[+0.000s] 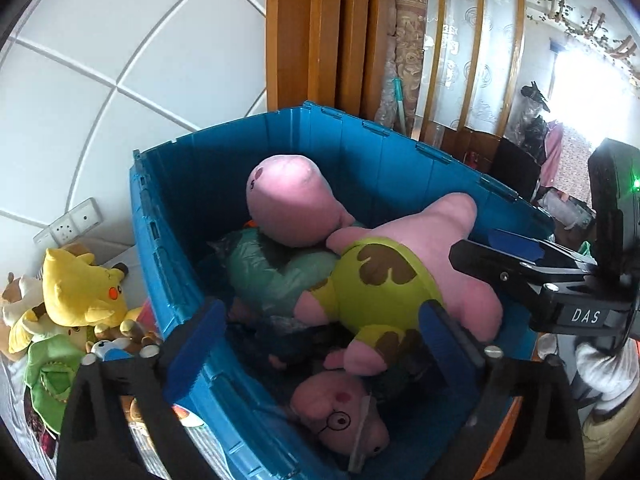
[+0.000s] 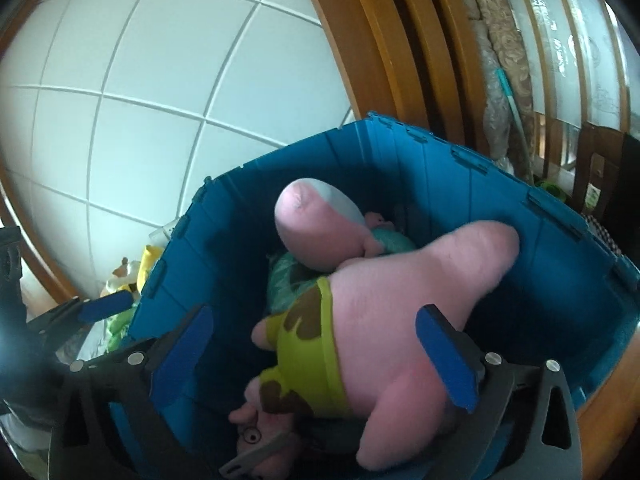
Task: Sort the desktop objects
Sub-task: 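Open both tools to drop the starfish plush into the crate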
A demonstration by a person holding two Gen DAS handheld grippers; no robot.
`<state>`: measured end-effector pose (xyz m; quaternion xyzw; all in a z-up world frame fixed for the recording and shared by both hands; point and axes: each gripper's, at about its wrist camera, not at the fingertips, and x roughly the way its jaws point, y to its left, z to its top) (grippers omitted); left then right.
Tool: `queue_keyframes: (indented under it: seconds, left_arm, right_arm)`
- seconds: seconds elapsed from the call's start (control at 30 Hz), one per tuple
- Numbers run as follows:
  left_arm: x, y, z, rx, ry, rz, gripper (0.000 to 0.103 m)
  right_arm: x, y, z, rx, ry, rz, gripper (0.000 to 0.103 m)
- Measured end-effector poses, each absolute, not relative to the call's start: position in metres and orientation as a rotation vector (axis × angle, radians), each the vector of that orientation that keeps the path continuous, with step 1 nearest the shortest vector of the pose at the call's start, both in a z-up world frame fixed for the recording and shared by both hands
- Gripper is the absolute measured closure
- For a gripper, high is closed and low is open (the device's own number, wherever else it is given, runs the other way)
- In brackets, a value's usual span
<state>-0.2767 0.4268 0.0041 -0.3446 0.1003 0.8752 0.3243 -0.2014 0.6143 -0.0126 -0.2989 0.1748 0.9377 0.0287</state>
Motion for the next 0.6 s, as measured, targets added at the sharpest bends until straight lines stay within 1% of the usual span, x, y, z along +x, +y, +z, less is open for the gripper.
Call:
queue_keyframes:
  seconds: [0.23,0.5,0.6]
  left_arm:
    - [-0.270,0.411,0.006,-0.882,0.274,2.354,0.000]
    - [-0.273,0.382,0.001,-0.909,0.238,2.405,0.000]
    - [-0.275,0.372,0.001,-0.910,0.223,2.420,0.000]
  right_arm:
    - [-0.197,0.610,-0.019,-0.941,0.503,2.858,0.000]
    - [-0.194,0.582,-0.013,-0.926,0.343,2.845,0.000]
    - [-0.197,0.573,-0.014,-0.931,0.326,2.852,0.000]
